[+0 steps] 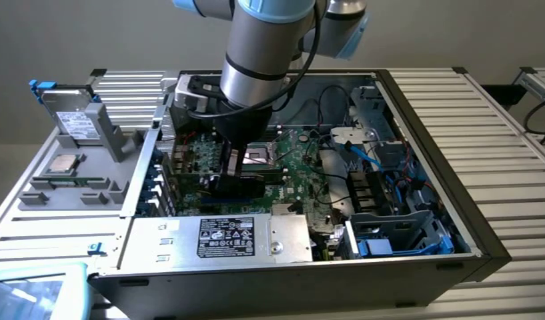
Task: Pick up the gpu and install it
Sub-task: 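Insert the gpu into the slot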
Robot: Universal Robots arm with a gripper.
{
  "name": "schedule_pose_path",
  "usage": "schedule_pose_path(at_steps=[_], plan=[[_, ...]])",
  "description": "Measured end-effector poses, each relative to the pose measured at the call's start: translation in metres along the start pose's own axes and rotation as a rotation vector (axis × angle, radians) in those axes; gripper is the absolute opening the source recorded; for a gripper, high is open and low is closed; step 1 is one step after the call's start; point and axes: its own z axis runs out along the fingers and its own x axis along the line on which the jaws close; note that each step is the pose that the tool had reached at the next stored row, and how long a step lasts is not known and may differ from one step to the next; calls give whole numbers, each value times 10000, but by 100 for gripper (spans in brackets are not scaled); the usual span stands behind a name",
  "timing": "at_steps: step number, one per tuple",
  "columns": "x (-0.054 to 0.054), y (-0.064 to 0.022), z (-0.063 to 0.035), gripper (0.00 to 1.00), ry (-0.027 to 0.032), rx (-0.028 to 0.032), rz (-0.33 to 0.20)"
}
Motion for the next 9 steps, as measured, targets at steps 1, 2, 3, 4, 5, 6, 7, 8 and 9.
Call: schedule_pose_path(at_steps=[1, 2, 3, 4, 5, 6, 7, 8, 9], plan=[[0, -1, 2, 27, -1, 1, 0], [-1, -1, 4, 27, -2, 1, 0], [-2, -1, 6, 27, -5, 1, -1], [-2, 0, 6, 27, -6, 1, -1], [-3, 0, 7, 27, -8, 1, -2], [-4, 1, 8, 27, -11, 1, -3], [-5, 1, 9, 27, -13, 1, -4], [-7, 1, 10, 27, -16, 1, -4], [-8, 1, 10, 27, -18, 0, -4]])
